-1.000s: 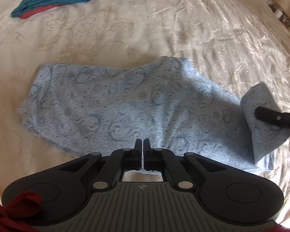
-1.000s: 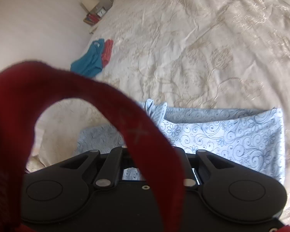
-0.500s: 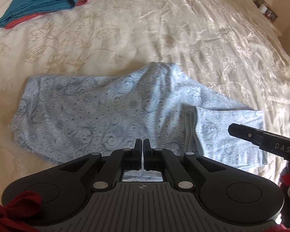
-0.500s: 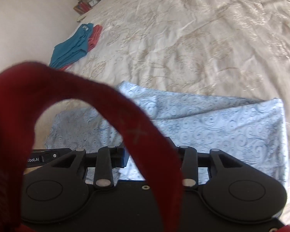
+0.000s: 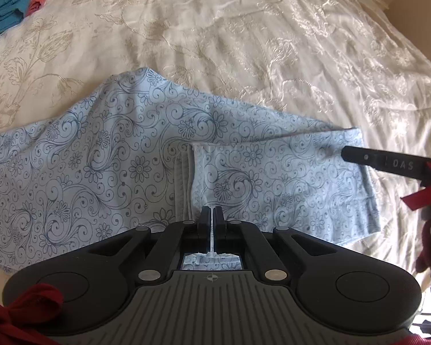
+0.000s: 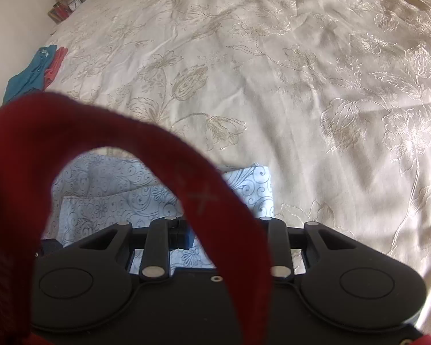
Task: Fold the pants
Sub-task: 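Open the left gripper and then the right gripper, releasing the folded pants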
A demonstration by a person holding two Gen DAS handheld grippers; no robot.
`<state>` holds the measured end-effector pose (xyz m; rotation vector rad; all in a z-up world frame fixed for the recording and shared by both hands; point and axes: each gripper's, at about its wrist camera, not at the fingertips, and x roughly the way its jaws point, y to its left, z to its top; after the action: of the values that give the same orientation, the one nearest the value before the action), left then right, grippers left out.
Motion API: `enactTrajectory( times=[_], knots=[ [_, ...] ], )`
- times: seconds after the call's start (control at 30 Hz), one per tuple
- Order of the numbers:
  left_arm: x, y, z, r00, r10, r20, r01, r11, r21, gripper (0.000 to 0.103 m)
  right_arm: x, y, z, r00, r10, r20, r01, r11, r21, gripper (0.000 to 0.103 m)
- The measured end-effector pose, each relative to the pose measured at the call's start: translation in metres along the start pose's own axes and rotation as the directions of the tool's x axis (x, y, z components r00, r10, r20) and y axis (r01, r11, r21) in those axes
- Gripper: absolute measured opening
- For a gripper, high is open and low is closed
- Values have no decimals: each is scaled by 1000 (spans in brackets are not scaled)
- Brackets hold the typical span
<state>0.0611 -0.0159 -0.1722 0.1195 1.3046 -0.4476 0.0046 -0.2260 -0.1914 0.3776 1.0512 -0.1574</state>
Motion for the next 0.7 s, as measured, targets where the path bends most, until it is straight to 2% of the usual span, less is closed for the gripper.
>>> enactTrajectory(
  times=[0.27, 0.43, 0.6, 0.7],
  knots=[
    [23, 8, 2, 998, 13, -61, -15, 999, -29, 2, 26, -8, 14, 999, -18, -41, 17, 1000, -23, 38],
    [2, 13, 1, 1000, 2, 17, -1, 999, -33, 2, 21, -3, 13, 999, -23, -25, 22, 999, -43, 40],
    [-29, 49, -12, 993, -5, 119, 19, 993, -115, 2, 0, 12, 8, 1000, 17, 15, -16, 998, -64, 45],
    [-42, 79, -20, 989, -8, 151, 35, 983, -179, 16, -7, 29, 4, 999, 43, 23, -40, 994, -104, 45]
  ],
)
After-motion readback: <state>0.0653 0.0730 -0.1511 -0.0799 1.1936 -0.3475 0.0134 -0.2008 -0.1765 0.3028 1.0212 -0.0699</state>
